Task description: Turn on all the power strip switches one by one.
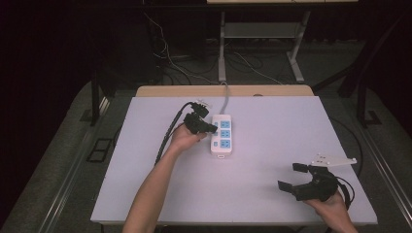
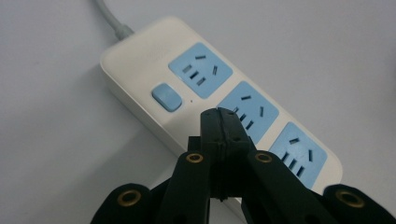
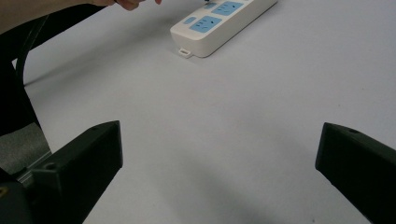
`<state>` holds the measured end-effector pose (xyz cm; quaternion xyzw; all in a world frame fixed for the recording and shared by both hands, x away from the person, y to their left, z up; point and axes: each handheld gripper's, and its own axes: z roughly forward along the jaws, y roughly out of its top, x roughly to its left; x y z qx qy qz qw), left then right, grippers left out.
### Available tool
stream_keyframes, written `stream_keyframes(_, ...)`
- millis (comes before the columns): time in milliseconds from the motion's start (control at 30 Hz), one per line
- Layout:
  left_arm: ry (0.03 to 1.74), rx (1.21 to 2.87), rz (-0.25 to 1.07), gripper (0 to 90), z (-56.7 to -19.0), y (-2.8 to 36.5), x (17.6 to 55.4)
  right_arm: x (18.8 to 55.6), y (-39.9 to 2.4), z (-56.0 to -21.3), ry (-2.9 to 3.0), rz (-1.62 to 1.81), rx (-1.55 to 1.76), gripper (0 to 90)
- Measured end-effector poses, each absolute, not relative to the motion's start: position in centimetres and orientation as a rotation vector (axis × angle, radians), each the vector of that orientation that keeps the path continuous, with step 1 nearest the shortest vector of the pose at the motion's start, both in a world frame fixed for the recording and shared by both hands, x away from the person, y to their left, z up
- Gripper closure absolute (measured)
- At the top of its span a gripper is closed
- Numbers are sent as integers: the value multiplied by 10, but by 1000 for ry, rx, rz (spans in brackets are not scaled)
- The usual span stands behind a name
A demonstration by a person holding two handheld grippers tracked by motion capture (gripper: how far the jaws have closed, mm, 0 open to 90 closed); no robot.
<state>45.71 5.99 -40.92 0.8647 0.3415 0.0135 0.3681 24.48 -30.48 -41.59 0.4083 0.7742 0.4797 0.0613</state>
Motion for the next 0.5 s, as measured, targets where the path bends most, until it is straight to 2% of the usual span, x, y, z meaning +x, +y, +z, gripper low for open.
stream_keyframes(500, 837, 2209, 77, 897, -382, 70, 461, 247, -304, -418, 2348, 1444, 1240, 5)
